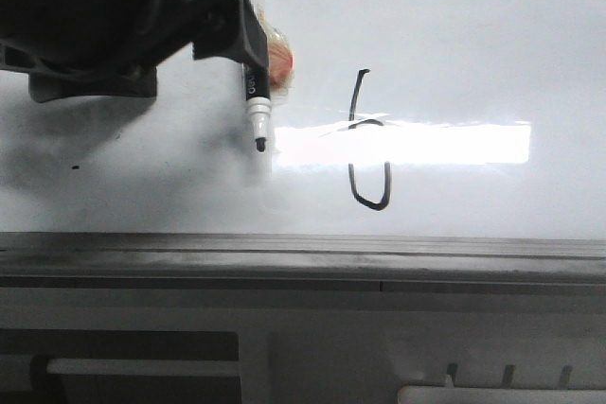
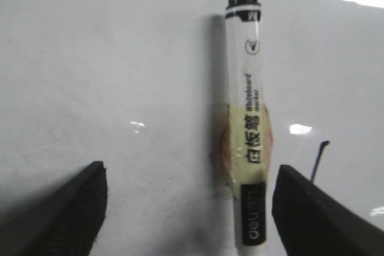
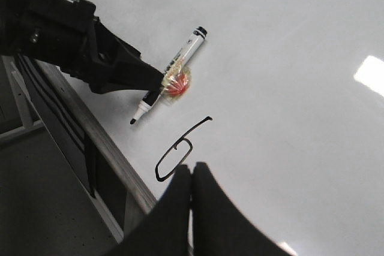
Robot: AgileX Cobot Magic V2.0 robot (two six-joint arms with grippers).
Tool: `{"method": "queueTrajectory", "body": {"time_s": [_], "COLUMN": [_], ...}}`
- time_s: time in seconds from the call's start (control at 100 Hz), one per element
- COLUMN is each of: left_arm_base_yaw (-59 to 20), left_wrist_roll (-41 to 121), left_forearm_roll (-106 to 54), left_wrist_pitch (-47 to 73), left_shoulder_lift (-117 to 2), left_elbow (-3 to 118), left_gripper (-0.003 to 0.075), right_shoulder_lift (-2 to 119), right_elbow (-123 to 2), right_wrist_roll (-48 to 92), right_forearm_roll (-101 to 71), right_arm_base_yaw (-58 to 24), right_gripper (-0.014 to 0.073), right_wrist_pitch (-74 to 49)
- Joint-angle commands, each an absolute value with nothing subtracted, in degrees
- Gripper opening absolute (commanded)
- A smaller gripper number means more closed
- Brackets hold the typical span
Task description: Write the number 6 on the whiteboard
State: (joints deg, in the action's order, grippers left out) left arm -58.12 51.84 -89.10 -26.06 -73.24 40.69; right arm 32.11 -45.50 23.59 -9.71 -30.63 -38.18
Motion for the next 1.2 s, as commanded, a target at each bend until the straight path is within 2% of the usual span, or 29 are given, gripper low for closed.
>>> {"method": "queueTrajectory", "body": {"time_s": [0.0,0.1,0.25,0.38,0.49,0.54,1.19], "left_arm_base_yaw": [-58.0,-58.0,-58.0,-58.0,-58.0,-58.0,-58.0], "left_wrist_roll": [52.35,55.93,65.01,67.35,67.35,67.35,67.35], "left_forearm_roll": [-88.17,-88.17,-85.54,-78.84,-78.35,-78.35,-78.45], "left_wrist_pitch": [-22.38,-16.31,-5.11,10.03,18.25,19.47,21.0], "left_shoulder_lift": [-67.36,-62.16,-54.5,-48.47,-45.77,-45.2,-48.97], "left_elbow": [42.08,41.98,40.58,37.67,35.06,33.95,32.66], "left_gripper": [0.0482,0.033,-0.0022,-0.0019,-0.0019,-0.0019,-0.0019], "right_shoulder_lift": [31.08,28.29,19.99,10.27,1.17,-2.11,1.07], "right_elbow": [-46.97,-46.5,-42.01,-36.12,-33.28,-32.67,-32.61], "right_wrist_roll": [23.59,23.59,23.59,23.59,23.59,23.59,23.59], "right_forearm_roll": [-10.08,-9.84,-5.66,-4.23,-4.24,-4.24,-3.93], "right_arm_base_yaw": [-30.33,-30.33,-30.33,-30.33,-30.33,-30.33,-30.44], "right_gripper": [-0.0064,-0.0064,-0.0064,-0.0064,-0.0064,-0.0064,-0.0064], "right_wrist_pitch": [-33.63,-33.51,-32.47,-32.04,-32.77,-32.89,-34.15]}}
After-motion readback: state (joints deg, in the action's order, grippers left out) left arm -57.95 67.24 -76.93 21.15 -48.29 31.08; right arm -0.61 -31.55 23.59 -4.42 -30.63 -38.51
